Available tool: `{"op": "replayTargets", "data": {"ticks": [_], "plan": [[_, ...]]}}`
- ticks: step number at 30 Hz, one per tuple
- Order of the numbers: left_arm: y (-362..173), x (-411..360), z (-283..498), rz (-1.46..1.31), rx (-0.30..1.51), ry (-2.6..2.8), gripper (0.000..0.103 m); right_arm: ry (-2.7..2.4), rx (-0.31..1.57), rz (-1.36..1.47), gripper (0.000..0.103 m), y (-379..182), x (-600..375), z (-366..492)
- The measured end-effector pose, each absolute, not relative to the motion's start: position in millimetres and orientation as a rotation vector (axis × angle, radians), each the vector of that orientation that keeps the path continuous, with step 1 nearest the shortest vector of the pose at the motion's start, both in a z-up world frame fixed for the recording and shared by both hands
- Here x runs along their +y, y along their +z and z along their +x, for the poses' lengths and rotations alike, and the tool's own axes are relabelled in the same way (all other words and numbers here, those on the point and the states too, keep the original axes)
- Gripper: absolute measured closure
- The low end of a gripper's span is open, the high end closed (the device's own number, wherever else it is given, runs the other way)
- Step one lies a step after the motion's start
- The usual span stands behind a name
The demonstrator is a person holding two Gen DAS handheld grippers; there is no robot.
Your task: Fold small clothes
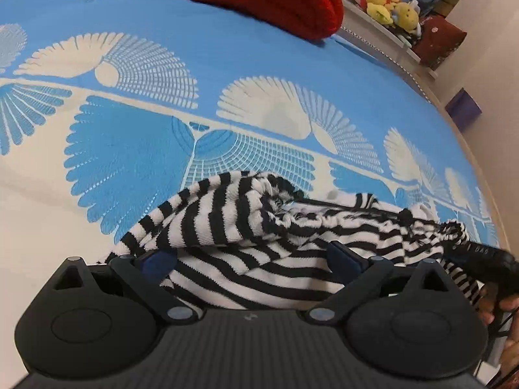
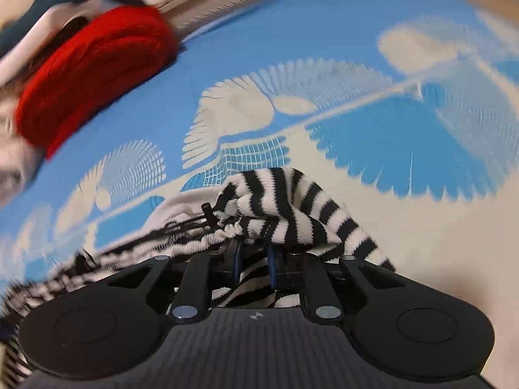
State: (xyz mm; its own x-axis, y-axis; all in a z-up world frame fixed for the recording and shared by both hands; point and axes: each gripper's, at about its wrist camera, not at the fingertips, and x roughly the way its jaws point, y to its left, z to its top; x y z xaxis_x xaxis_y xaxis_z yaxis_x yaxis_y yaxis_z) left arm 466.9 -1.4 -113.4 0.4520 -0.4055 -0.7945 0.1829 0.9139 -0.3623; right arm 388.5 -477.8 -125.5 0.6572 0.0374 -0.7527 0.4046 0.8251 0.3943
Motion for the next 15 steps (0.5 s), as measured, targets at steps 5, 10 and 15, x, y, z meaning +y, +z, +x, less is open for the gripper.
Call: {"op": "replayTargets", "data": {"ticks": [5,10,15], "plan": [[-101.7,-7.2,464.1,-0.224,1.053,-0.404,0.003,-0.177,0.896,0.605,0.072,-112.1,-473.2,379.8],[-78.4,-6.2,448.5,-0.196,1.003,-0.494,0.0,-0.151,0.99,0.615,0.055,-73.4,-464.7,360.8],[-101.4,-14.2,448.5,-0.053,1.073,-0.332,0.0,-0.157,1.027,0.399,0.048,-69.9,-439.7,342.6]]}}
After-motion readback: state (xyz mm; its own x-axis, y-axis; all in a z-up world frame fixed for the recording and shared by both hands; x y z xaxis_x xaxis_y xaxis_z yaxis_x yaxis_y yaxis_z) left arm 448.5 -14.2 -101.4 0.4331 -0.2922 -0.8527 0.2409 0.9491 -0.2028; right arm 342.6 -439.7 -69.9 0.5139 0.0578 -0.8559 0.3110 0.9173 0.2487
